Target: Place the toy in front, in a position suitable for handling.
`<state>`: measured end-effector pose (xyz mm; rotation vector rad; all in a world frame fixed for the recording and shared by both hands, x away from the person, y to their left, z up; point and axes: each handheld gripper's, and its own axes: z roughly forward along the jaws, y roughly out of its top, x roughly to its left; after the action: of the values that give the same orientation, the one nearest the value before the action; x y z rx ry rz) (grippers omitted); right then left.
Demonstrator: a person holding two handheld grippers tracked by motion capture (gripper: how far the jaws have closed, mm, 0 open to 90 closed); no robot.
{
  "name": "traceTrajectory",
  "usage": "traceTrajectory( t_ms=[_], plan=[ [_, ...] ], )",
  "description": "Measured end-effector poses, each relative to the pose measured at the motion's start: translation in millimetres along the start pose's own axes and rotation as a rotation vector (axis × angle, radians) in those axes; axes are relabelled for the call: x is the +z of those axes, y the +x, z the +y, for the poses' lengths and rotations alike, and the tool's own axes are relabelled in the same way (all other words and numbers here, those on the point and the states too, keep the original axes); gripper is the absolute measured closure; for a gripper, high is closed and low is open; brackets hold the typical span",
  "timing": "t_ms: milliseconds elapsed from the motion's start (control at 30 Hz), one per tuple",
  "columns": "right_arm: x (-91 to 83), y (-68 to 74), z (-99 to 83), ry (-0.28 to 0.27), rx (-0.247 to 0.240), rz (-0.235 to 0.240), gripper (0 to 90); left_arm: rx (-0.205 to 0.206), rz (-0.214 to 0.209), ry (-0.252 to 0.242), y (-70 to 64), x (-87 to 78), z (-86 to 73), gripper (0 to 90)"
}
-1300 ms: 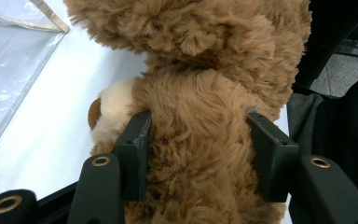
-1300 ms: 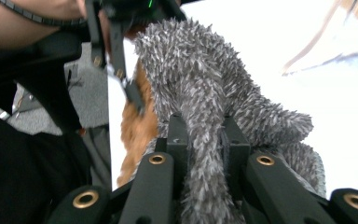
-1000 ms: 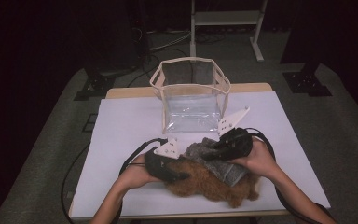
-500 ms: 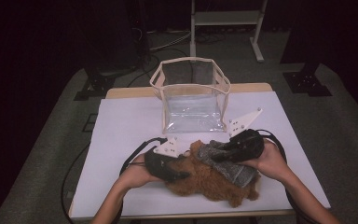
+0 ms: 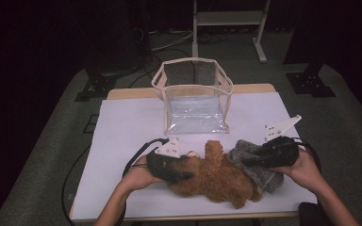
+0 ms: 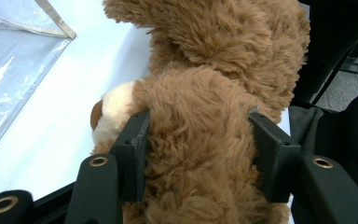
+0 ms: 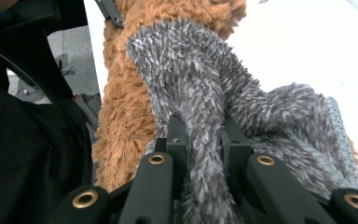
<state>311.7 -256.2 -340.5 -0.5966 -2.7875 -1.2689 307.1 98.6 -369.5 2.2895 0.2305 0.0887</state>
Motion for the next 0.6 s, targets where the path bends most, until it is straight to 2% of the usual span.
traceTrajectory(
  t_ms=[167,200,300,400,433,500,533,600],
  plan=[
    [2.0,9.1,19.2,-0.027,-0.047,0.009,77.0,-0.006,-0.004,-0.003,2.9,2.5,2.0,45.1],
    [10.4,13.6,30.7,-0.029,-0.075,0.023,76.9,-0.010,-0.004,-0.005,3.7,2.9,2.3,45.0],
    [22.5,16.0,37.8,-0.013,-0.100,0.038,76.9,-0.012,-0.004,-0.005,3.9,2.9,1.9,45.0],
    [31.3,13.0,32.2,0.019,-0.093,0.042,76.9,-0.009,-0.002,-0.005,3.7,2.6,1.5,45.1],
    [32.4,10.0,25.7,0.024,-0.072,0.046,76.9,-0.015,0.003,-0.016,3.8,2.9,0.9,45.1],
    [29.1,4.5,13.4,0.009,-0.041,0.040,76.9,-0.023,0.009,-0.027,3.3,4.0,0.5,45.0],
    [29.1,4.5,13.4,0.009,-0.041,0.040,76.9,-0.023,0.009,-0.027,3.3,4.0,0.5,45.0],
    [17.8,-2.9,-4.5,-0.020,0.002,0.023,77.1,-0.030,0.012,-0.037,3.6,4.6,-0.5,45.1]
  ],
)
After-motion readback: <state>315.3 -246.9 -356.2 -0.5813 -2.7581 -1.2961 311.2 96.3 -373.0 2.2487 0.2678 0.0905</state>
